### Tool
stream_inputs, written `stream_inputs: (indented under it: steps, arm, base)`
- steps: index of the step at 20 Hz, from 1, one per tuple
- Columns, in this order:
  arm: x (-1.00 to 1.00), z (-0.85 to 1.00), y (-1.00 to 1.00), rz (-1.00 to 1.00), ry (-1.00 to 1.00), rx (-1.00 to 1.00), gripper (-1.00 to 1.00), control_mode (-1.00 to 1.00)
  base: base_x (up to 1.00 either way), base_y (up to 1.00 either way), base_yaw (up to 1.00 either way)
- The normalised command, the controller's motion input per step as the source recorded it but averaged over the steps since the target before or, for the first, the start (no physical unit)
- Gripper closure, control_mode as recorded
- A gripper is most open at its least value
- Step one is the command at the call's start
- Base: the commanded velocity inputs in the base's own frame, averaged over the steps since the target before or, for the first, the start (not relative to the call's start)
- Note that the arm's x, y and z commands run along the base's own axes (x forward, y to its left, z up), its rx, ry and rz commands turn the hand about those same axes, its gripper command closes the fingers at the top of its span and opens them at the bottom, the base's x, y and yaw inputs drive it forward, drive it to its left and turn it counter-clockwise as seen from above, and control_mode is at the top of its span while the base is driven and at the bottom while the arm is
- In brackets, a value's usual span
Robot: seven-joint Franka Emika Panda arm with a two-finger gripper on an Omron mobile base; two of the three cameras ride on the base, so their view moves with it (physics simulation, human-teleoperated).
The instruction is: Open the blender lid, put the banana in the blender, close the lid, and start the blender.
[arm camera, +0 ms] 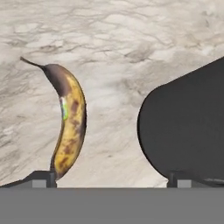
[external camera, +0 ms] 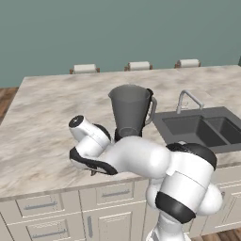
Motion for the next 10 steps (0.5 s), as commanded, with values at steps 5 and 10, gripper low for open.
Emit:
stream_inputs:
  steps: [5, 10]
  arm:
    - [0.26, -0.22, 0.13, -0.10, 0.00, -0.01, -1.00, -1.00]
    - [0.21, -0.34, 0.06, -0.05, 0.00, 0.00, -1.00, -1.00]
  base:
    - [0.00, 0.00, 0.00]
    - [0.00, 0.00, 0.00]
